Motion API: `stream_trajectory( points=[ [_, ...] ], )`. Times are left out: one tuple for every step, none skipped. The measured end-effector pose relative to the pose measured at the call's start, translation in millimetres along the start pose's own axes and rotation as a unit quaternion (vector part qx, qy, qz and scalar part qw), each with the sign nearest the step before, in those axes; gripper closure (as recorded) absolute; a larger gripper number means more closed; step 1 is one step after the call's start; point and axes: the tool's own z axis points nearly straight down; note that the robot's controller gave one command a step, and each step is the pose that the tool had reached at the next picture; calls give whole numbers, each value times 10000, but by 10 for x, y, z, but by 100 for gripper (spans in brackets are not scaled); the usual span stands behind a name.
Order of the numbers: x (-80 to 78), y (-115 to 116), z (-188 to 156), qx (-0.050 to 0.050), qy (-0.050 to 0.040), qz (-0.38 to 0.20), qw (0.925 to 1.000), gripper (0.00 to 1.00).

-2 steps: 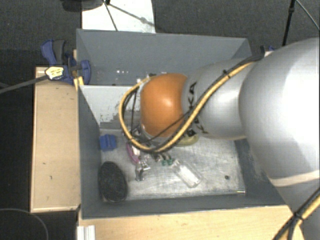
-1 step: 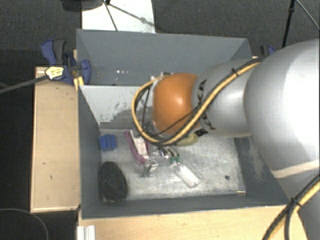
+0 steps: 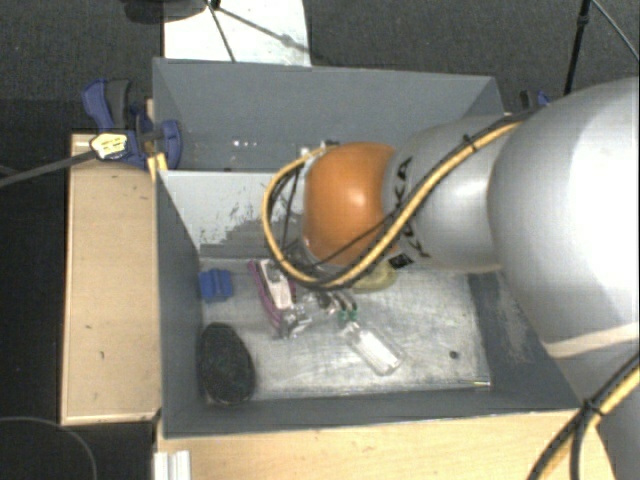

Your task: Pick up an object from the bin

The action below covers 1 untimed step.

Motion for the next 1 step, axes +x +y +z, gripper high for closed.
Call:
stream_trajectory(
  points=[
    [-158, -230, -1029, 42, 42, -71, 10000, 100]
  ],
)
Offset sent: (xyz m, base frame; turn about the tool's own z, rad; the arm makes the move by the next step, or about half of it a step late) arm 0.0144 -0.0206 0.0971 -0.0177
